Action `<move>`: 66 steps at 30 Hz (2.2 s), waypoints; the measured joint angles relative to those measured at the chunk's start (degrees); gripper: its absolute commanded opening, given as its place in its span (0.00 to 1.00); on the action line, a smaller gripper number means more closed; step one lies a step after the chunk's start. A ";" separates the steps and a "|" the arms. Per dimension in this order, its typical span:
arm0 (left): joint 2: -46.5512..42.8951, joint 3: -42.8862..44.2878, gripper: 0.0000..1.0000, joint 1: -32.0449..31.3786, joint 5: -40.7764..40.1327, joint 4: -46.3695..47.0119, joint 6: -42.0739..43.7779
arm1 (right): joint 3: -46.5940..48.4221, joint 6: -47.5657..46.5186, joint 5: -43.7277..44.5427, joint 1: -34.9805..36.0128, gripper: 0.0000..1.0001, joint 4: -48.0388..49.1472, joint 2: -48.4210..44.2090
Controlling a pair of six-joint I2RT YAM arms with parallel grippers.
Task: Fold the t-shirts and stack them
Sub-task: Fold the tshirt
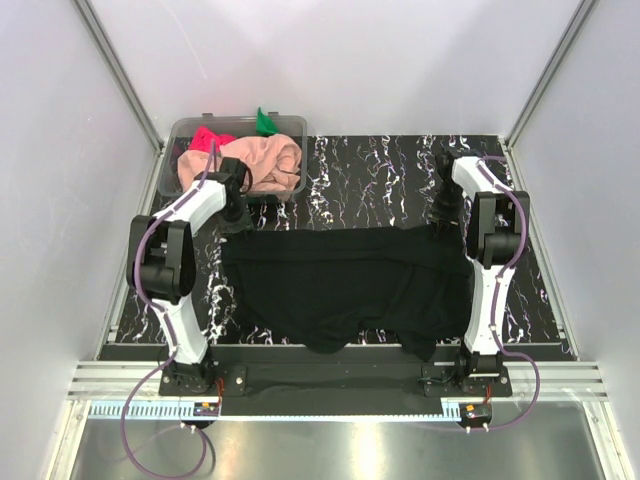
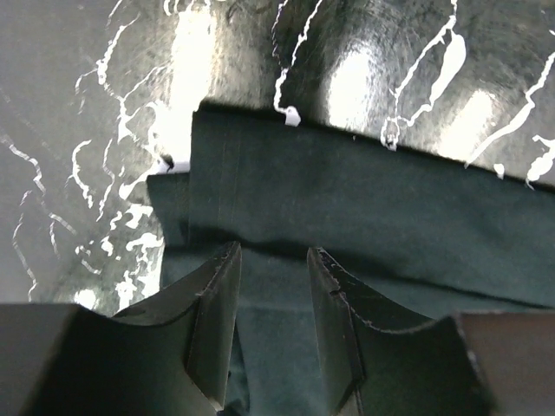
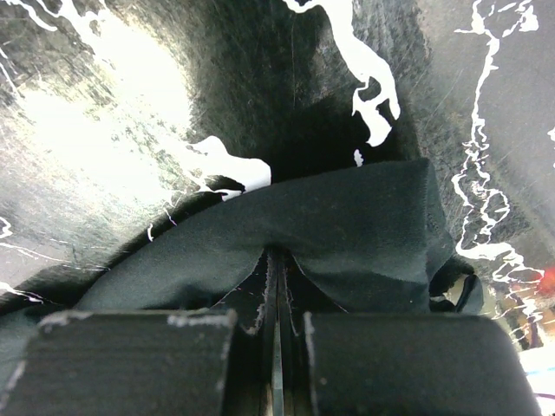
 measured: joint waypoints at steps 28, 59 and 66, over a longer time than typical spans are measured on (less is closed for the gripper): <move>7.87 2.64 0.00 -0.13 0.42 3.45 -0.57 | -2.47 -0.92 -1.97 -0.02 0.00 2.38 -1.66; 14.56 17.55 0.00 1.53 -0.04 -4.50 0.92 | 14.01 -1.38 -2.05 0.00 0.00 0.52 6.08; 14.53 16.83 0.00 1.55 -0.02 -4.26 1.16 | 4.63 -2.12 -2.03 0.07 0.02 0.70 -6.69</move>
